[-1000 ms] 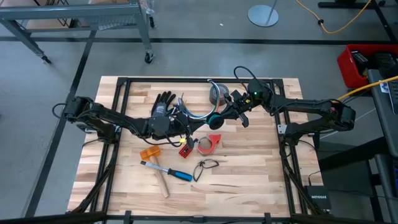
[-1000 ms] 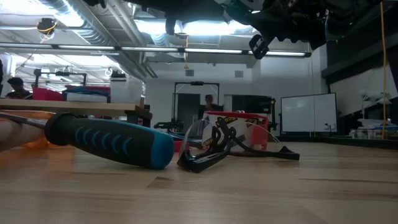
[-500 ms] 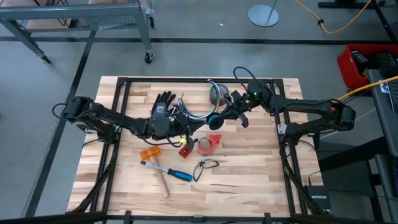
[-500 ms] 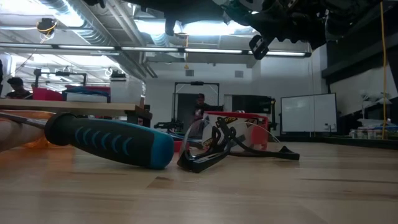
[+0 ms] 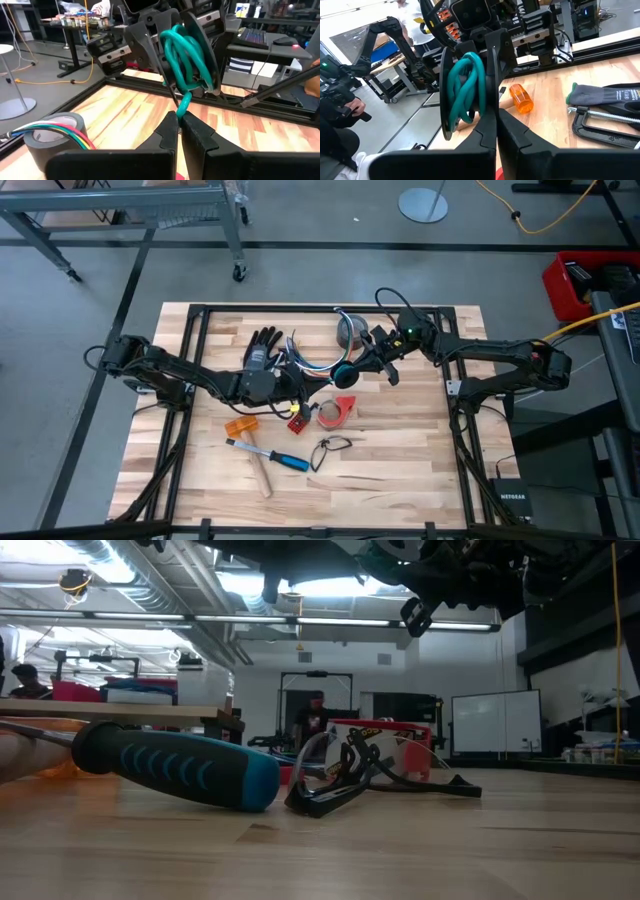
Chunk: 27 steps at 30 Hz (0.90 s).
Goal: Coil cords
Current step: Coil the wire onto the spool
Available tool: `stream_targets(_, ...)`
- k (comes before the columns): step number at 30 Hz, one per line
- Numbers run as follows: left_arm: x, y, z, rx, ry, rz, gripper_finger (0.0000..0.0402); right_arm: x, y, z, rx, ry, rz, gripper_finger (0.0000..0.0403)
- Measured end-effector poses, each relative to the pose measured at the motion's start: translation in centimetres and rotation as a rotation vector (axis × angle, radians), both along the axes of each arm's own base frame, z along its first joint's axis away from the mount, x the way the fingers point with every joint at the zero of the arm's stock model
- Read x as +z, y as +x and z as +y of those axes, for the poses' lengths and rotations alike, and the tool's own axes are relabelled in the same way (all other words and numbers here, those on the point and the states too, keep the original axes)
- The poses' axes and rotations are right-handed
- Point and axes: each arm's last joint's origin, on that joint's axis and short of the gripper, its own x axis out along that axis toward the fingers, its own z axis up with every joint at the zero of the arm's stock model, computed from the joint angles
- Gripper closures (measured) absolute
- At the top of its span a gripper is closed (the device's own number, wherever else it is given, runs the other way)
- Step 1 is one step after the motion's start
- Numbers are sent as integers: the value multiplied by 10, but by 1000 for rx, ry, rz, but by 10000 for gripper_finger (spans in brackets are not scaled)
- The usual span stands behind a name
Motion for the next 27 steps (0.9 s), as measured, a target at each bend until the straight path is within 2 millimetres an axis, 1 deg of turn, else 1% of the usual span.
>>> stream_targets(18, 1, 1, 4, 11, 16, -1, 394, 0, 0, 0, 6, 1, -3, 400)
stream_targets(20, 1, 1, 6, 17, 12, -2, 381, 0, 0, 0, 6, 1, -3, 400)
stream_targets(27, 1, 1, 8, 27, 10, -6, 301, 0, 0, 0, 6, 2, -2, 400)
